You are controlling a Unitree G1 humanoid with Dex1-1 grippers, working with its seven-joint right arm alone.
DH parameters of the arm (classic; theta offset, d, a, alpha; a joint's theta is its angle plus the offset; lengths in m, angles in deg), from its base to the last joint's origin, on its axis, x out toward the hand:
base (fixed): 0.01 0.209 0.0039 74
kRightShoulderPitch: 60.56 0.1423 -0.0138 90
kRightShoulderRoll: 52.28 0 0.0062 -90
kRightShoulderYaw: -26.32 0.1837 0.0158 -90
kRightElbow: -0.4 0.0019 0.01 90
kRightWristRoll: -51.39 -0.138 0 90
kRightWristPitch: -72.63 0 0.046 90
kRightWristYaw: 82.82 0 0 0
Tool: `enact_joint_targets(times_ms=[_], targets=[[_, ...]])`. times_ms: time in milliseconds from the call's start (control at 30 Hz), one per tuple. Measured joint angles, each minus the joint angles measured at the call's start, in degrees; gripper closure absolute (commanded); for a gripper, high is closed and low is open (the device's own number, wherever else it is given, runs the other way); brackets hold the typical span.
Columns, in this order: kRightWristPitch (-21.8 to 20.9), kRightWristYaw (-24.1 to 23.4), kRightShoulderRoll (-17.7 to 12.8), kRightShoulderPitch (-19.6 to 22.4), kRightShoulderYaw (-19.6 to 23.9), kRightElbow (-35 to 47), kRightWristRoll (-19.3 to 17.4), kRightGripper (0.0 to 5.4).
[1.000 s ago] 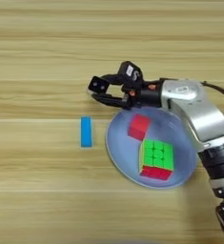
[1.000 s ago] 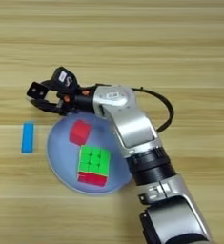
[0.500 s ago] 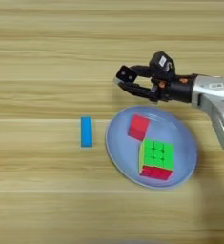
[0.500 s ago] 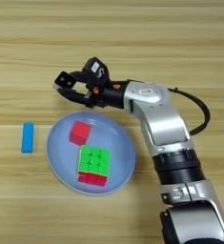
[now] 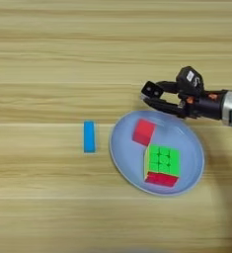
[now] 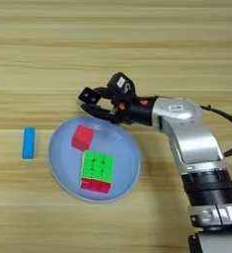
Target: Move the objects on the table
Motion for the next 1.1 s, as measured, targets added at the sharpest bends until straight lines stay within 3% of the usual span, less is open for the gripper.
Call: enact_joint_targets(times_ms=[600,1100], targets=[[-5.5,2.6,-6.1,-5.7,2.3,-2.4,0.4,2.93],[-12.8,7.7,-8.5,-10.9,0.8,-7.3,3.5,2.93]])
